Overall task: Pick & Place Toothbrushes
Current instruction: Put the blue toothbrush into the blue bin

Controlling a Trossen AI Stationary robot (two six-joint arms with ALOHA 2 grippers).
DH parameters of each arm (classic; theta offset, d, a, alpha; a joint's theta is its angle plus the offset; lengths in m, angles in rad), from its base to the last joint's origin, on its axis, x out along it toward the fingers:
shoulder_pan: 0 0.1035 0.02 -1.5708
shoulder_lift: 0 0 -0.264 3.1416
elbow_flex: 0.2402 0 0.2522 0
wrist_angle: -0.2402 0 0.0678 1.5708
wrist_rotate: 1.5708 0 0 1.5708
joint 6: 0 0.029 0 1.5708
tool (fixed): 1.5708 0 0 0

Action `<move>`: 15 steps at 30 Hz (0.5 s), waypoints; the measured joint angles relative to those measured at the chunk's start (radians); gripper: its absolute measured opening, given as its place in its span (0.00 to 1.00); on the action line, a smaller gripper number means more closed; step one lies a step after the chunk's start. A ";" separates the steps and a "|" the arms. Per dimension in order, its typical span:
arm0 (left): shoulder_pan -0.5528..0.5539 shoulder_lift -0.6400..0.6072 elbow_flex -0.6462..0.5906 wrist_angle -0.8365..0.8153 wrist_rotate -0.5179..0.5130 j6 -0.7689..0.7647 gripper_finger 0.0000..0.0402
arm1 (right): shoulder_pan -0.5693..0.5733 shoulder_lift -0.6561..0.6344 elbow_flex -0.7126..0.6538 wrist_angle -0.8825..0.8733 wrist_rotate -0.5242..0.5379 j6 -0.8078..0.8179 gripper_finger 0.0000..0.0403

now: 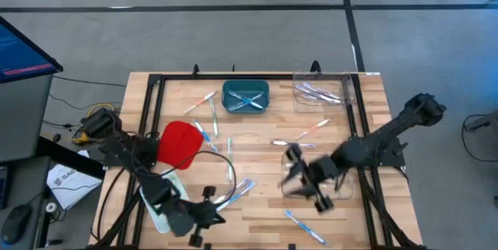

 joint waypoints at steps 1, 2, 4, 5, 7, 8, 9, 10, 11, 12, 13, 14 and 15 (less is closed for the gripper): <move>-0.023 -0.005 -0.007 -0.002 -0.034 -0.004 0.00 | 0.033 0.031 0.024 0.001 0.020 -0.010 0.27; -0.042 -0.008 -0.011 -0.002 -0.067 -0.005 0.00 | 0.066 0.060 0.043 0.000 0.042 -0.013 0.27; -0.071 -0.016 -0.022 -0.001 -0.118 -0.012 0.00 | 0.127 0.128 0.094 -0.007 0.084 -0.013 0.27; -0.083 -0.019 -0.026 -0.001 -0.141 -0.020 0.00 | 0.154 0.166 0.124 0.000 0.109 -0.010 0.27; -0.095 -0.022 -0.036 0.003 -0.169 -0.035 0.00 | 0.209 0.247 0.186 -0.010 0.168 0.019 0.27; -0.099 -0.022 -0.042 0.007 -0.177 -0.045 0.00 | 0.233 0.288 0.221 -0.030 0.202 0.035 0.27; -0.102 -0.022 -0.047 0.007 -0.186 -0.049 0.00 | 0.257 0.327 0.257 -0.054 0.246 0.045 0.27; -0.103 -0.022 -0.051 0.010 -0.190 -0.050 0.00 | 0.282 0.365 0.294 -0.084 0.305 0.049 0.27; -0.103 -0.022 -0.056 0.018 -0.191 -0.054 0.00 | 0.306 0.395 0.336 -0.122 0.377 0.061 0.27; -0.103 -0.022 -0.061 0.030 -0.192 -0.057 0.00 | 0.330 0.421 0.377 -0.176 0.459 0.087 0.27; -0.103 -0.022 -0.063 0.036 -0.192 -0.057 0.00 | 0.354 0.441 0.419 -0.247 0.538 0.129 0.27; -0.103 -0.022 -0.066 0.040 -0.192 -0.057 0.00 | 0.376 0.459 0.465 -0.333 0.612 0.185 0.27; -0.102 -0.022 -0.066 0.042 -0.192 -0.057 0.00 | 0.398 0.472 0.508 -0.439 0.673 0.259 0.27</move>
